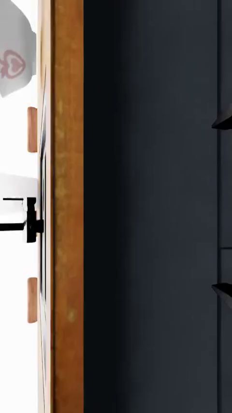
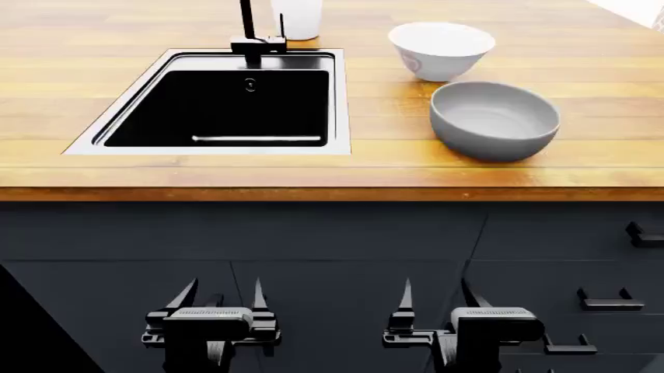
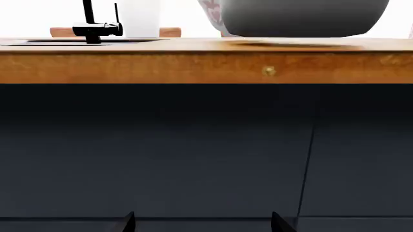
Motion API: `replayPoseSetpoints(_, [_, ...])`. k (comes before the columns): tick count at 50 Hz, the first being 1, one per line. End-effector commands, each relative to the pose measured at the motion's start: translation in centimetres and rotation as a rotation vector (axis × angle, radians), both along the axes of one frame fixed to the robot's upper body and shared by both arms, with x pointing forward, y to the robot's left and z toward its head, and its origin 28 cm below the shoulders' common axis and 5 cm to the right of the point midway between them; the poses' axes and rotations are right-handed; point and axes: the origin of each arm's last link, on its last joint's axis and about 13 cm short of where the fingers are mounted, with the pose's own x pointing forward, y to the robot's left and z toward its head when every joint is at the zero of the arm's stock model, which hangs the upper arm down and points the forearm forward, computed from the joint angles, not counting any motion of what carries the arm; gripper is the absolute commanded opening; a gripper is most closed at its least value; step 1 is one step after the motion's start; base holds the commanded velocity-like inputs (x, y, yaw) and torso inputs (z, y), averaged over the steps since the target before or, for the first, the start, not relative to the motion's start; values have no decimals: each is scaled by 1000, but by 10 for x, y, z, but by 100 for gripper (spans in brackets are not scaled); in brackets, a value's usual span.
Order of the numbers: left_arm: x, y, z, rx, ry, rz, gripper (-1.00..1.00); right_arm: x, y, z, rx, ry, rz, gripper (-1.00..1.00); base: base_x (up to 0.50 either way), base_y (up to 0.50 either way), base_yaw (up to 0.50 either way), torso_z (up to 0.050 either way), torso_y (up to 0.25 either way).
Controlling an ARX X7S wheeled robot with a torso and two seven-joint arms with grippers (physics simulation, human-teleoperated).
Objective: Stack the bowls in the sink.
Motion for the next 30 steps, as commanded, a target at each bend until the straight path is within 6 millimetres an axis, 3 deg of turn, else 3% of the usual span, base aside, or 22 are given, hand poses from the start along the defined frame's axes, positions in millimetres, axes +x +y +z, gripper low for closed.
replayPoseSetpoints(1, [-1,0,0,2,-2,2,100,1,1,0,-2,4,-3,100,0,0,0,0,0])
replayPoseSetpoints(12, [2,1,-1,7,6,2,100,3,3,-1,-2,17,-9,100,0,0,0,0,0])
replayPoseSetpoints(18, [2,2,11,8,15,2,100,2,0,7,1,9,-22,100,0,0,0,0,0])
replayPoseSetpoints(30, [6,2,60,24,-78,-27,100,8,-6,59,30,-89,-40,100,0,0,0,0,0])
